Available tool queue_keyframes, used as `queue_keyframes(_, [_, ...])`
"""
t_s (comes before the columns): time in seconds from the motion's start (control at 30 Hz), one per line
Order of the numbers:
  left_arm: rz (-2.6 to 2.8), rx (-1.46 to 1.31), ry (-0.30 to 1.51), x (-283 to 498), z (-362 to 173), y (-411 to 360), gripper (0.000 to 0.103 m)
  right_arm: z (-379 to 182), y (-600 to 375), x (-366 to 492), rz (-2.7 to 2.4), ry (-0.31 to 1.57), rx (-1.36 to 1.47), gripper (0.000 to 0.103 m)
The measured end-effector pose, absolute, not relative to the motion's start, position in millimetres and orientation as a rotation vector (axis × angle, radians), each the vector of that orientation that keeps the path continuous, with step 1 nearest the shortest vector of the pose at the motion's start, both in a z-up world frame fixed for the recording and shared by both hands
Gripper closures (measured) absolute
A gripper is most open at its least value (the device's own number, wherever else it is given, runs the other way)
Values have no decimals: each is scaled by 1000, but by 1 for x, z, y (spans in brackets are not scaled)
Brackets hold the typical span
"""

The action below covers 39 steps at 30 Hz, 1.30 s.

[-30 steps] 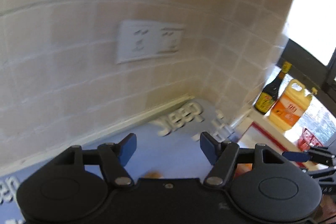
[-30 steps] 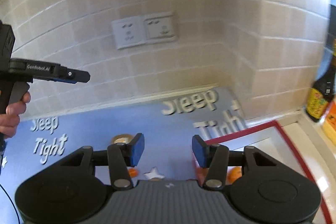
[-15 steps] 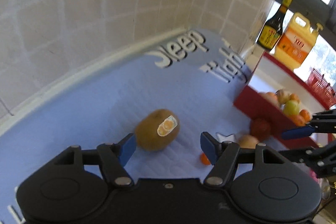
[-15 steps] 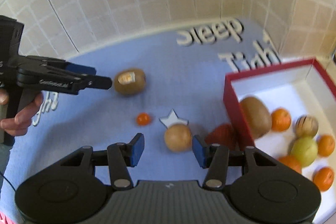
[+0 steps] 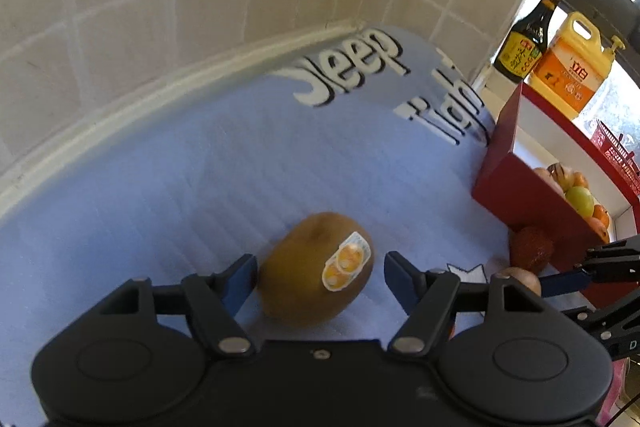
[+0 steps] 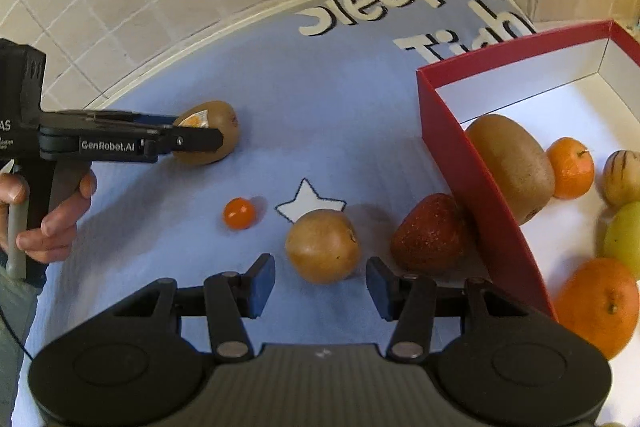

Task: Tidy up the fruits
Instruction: 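Grasp the stickered kiwi with the left tool while the right tool grasps the brown round fruit, then carry the kiwi and brown fruit into the box and open both tools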

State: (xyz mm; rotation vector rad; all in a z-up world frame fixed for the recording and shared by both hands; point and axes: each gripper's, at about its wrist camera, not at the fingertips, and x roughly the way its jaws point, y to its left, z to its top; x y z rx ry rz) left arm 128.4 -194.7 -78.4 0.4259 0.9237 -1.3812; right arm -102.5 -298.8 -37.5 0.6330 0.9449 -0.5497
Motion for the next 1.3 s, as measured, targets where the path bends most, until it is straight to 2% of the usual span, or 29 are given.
queue_keyframes(0.27, [-1354,522,840,111,-86,-205,21,-48,-304,-94,-563,928,655,53])
queue_keyframes(0.4, [-1345,519,834,112,-86,-204,28,-49,-303,-91,-565,931,644,53])
queue_keyframes(0.57, [-1336,509,832,114,-86,-202,27,-49,-303,-87,-571,939,629,58])
queue_keyframes(0.87, [-1344,458,825,114,-78,-193,28,-42,-299,-89,-544,937,610,59])
queue_keyframes(1.07, [-1422,429,718,95,-34,-190,28,-11,-297,-98,-548,880,557,59])
queue_keyframes(1.3, [-1566,401,546,48,38,-217,28,62,-320,-143,-673,690,485,59])
